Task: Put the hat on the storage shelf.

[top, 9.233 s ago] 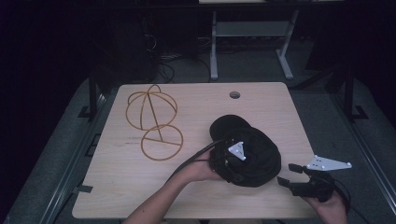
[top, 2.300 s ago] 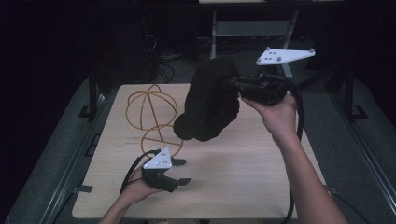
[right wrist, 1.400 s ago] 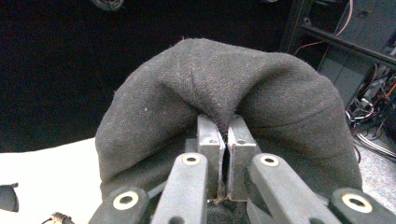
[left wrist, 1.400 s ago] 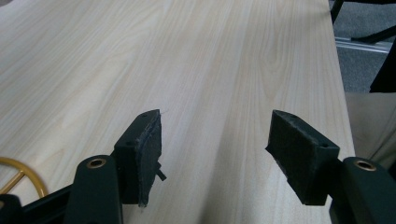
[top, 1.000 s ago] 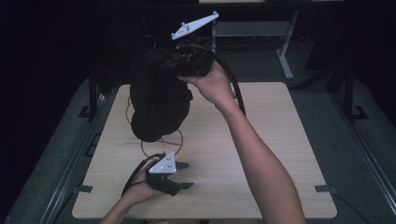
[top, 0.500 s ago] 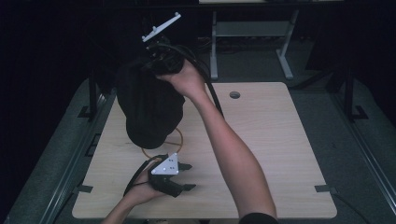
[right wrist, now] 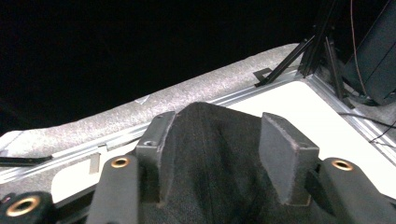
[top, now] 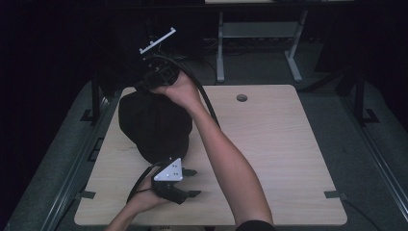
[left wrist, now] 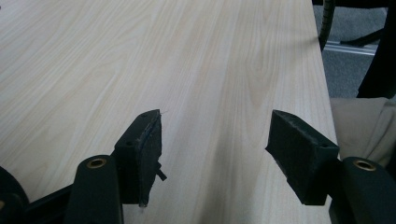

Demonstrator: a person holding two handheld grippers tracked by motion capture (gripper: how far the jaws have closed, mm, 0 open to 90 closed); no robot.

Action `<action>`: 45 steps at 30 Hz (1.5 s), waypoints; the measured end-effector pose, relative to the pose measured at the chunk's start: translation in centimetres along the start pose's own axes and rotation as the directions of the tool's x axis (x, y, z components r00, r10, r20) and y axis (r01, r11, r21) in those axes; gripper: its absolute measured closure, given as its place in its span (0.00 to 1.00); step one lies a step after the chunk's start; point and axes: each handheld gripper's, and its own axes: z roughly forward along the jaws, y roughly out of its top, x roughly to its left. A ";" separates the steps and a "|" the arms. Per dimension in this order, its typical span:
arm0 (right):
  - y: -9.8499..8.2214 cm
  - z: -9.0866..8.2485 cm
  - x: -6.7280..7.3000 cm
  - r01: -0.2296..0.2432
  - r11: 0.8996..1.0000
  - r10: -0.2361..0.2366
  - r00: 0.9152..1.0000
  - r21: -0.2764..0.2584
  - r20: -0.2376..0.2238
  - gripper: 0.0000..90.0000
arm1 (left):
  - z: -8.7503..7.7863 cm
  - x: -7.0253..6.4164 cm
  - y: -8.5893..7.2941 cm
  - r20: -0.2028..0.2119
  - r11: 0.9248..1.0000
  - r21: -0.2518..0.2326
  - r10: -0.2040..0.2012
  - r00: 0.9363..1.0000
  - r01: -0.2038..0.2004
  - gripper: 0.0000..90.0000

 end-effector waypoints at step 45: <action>-5.9 -7.1 -1.3 -0.079 0.996 0.079 0.997 -0.038 0.005 0.37 | -0.5 0.2 -0.1 -0.016 1.000 -0.003 -0.007 1.000 0.007 0.36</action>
